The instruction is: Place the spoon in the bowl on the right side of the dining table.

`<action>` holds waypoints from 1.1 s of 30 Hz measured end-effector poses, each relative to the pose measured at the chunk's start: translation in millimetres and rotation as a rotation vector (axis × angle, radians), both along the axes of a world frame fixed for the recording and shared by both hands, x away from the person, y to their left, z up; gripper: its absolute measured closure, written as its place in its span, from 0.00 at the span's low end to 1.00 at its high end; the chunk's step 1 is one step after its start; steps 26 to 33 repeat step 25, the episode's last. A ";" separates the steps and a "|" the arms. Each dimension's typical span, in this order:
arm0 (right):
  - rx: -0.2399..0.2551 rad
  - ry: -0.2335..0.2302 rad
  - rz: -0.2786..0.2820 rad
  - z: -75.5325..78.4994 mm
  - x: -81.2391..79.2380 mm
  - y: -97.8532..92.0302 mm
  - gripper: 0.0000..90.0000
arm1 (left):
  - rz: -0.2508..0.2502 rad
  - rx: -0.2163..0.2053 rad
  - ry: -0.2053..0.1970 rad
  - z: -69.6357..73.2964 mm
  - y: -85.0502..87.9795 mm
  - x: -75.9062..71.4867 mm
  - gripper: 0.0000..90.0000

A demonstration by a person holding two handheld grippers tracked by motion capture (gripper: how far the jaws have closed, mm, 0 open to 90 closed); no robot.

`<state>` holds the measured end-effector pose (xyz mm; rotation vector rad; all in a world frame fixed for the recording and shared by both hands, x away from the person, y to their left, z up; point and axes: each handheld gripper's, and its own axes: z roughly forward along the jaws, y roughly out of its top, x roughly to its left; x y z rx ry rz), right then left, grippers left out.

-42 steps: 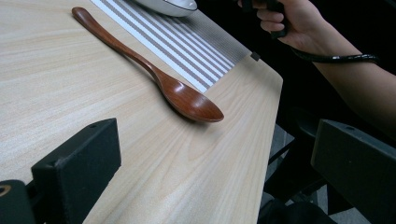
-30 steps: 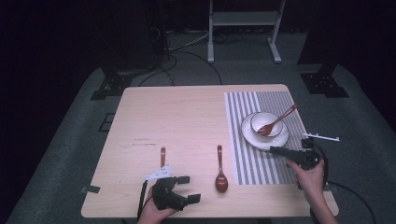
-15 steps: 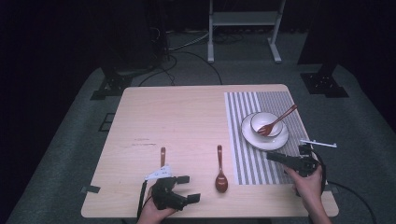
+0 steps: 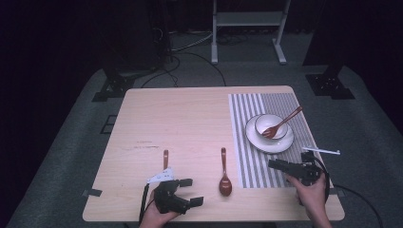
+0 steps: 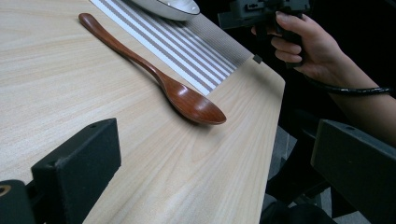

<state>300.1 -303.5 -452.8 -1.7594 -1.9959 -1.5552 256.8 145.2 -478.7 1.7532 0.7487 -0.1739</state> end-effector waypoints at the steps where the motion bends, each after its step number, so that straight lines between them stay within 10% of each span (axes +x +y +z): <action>1: 0.000 -0.001 0.001 -0.2 -0.8 0.5 0.52 | 0.000 0.001 0.000 0.1 0.2 0.0 0.00; 33: 0.001 -0.013 0.029 -13.1 -25.7 12.9 0.50 | 0.007 0.002 -0.009 1.3 1.5 0.0 0.00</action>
